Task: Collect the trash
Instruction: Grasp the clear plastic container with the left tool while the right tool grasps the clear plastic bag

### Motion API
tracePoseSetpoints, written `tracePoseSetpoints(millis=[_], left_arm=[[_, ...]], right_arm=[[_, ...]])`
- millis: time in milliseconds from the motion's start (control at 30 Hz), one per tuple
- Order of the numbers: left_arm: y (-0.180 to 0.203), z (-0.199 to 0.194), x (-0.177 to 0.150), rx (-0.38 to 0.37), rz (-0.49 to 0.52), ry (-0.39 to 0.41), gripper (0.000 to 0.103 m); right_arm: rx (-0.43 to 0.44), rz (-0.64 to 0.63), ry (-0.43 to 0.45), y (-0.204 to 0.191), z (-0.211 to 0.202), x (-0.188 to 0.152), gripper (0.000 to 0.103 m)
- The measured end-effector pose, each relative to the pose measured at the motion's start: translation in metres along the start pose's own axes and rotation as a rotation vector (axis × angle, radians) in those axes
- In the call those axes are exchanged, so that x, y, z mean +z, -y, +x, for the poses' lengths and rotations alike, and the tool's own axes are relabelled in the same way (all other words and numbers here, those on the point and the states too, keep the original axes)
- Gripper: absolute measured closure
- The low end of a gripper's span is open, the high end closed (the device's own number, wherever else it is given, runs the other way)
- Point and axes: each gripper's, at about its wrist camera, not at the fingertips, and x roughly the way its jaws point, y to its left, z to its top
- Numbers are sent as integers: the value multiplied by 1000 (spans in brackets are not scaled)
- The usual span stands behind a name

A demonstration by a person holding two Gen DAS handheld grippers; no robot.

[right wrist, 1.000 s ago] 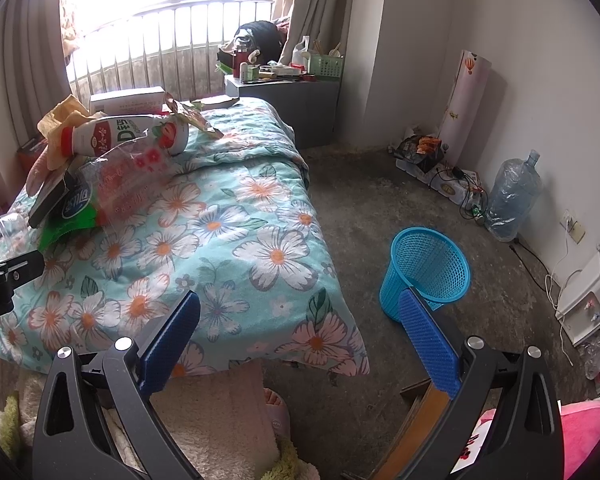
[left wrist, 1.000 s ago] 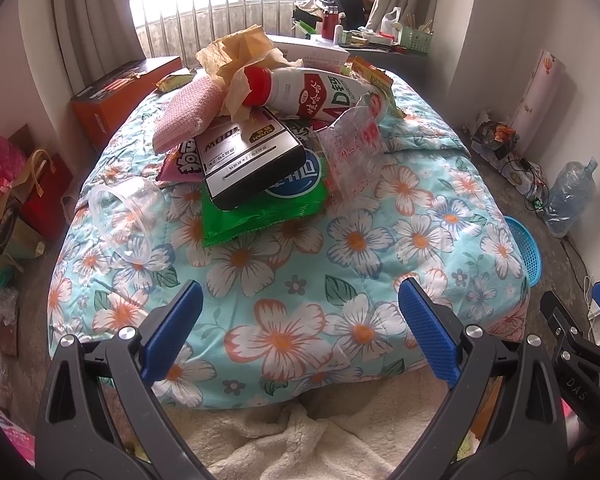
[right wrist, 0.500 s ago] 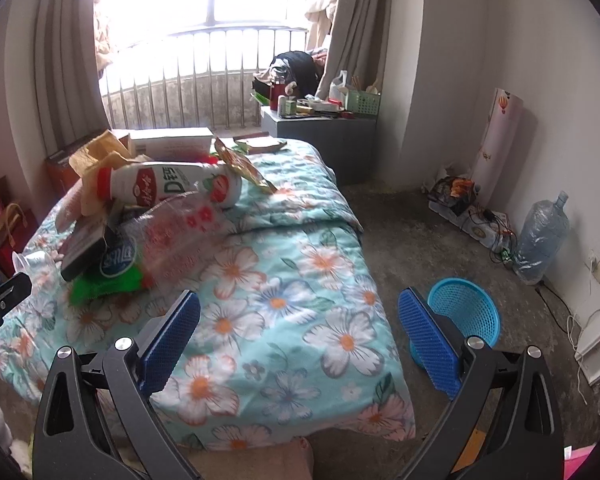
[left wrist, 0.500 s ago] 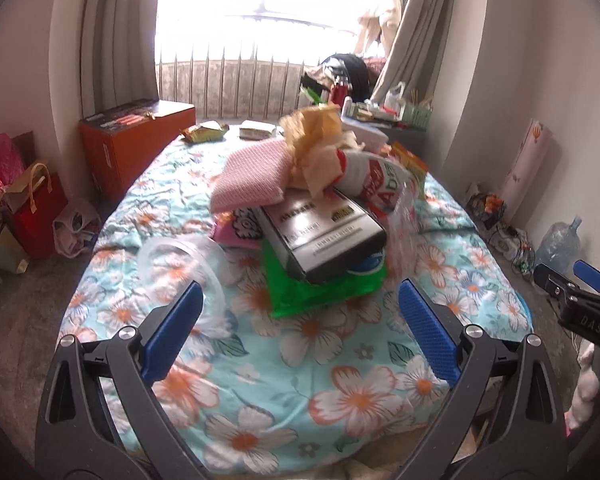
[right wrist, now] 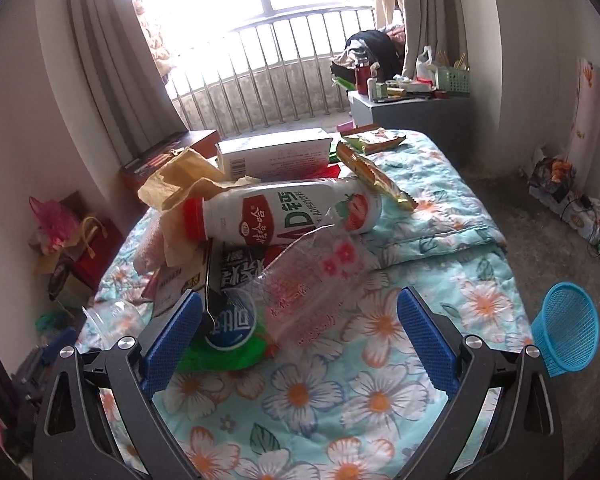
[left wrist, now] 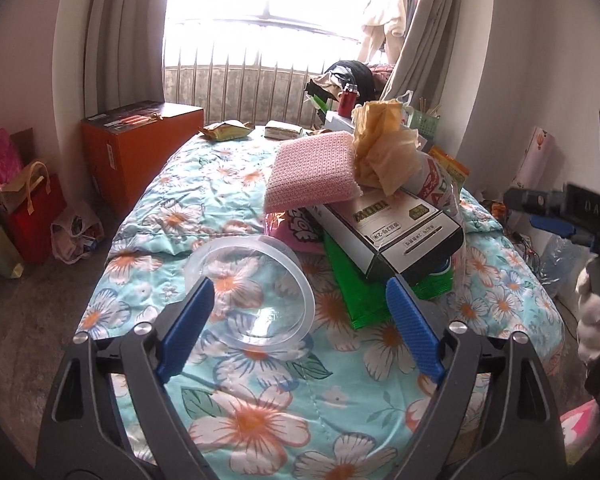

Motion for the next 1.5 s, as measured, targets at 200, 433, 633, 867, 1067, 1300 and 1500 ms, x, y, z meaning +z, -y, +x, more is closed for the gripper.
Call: tracePoseSetpoints(millis=[200, 433, 633, 867, 1067, 1300, 1500], left_arm=[[-11, 22, -5, -4, -47, -69, 43], [-16, 38, -5, -59, -58, -110, 69], [-17, 40, -5, -74, -45, -122, 91], [-17, 27, -5, -57, -36, -101, 99], [-14, 8, -1, -46, -21, -82, 99], [10, -27, 13, -98, 24, -30, 99], [70, -45, 51, -320, 92, 4, 99]], right_arm=[[49, 83, -107, -5, 45, 20, 16], [2, 137, -214, 0, 80, 18, 38], [33, 168, -231, 11, 71, 11, 57], [39, 191, -198, 29, 34, 3, 86], [71, 274, -187, 60, 14, -15, 98], [96, 318, -111, 87, -20, -26, 99], [44, 347, 30, 128, -72, -22, 99]])
